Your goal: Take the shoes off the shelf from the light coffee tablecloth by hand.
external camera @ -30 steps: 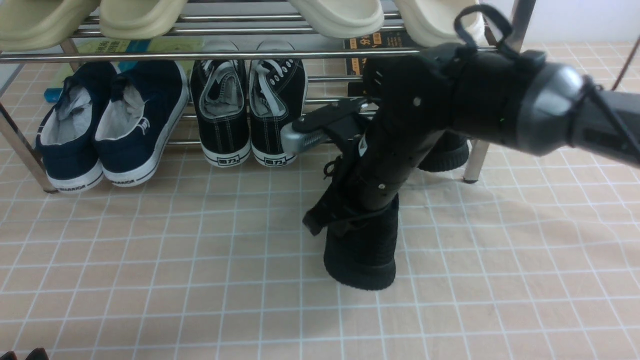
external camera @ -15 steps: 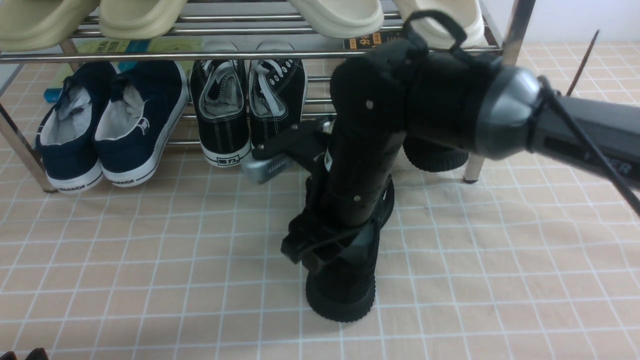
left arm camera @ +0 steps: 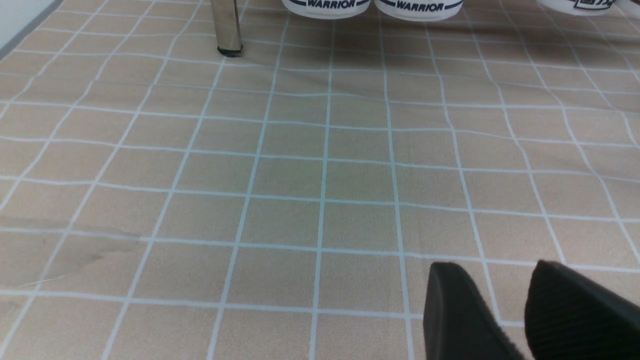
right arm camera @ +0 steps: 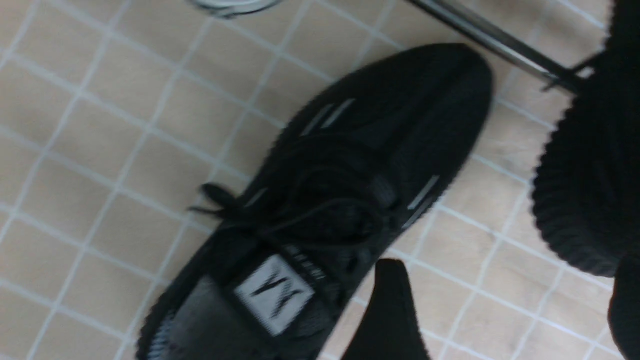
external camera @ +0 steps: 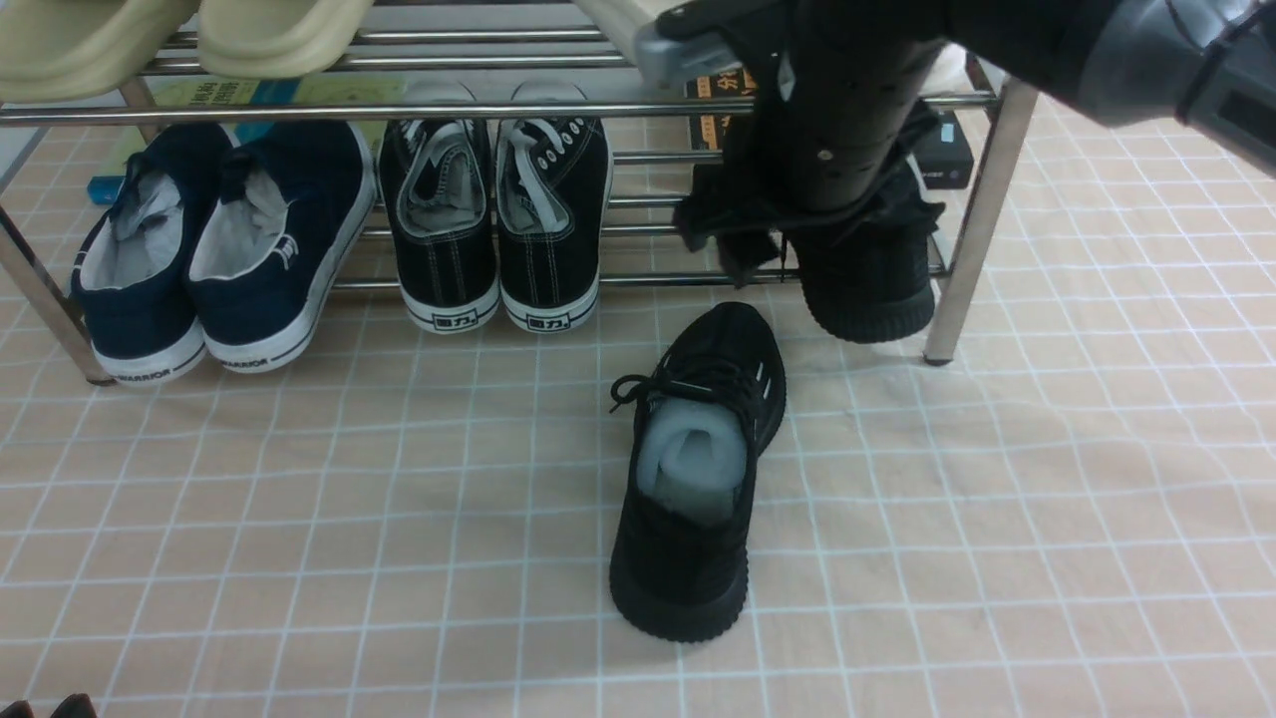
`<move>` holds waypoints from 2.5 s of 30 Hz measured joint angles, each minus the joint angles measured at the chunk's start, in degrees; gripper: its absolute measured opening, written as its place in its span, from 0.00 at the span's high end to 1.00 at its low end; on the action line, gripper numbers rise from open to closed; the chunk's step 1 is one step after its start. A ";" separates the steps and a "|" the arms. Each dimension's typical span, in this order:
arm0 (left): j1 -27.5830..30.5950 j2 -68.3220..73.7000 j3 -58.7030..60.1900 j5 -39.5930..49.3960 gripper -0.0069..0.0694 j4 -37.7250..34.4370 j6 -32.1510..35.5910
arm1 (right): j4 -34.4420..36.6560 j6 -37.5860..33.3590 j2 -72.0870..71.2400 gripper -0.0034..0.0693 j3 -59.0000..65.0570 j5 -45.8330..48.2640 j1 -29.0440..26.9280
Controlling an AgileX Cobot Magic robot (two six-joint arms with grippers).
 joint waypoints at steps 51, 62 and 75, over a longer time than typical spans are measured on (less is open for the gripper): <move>0.00 0.00 0.00 0.00 0.59 0.06 0.00 | -4.99 -12.43 11.91 0.95 -9.08 0.38 -2.94; 0.00 0.00 0.00 0.00 0.59 0.06 0.00 | 12.08 -9.64 -3.92 0.95 -3.55 1.33 0.75; 0.00 0.00 0.00 0.00 0.59 0.06 0.00 | 10.50 2.94 -22.77 0.95 27.58 1.29 0.80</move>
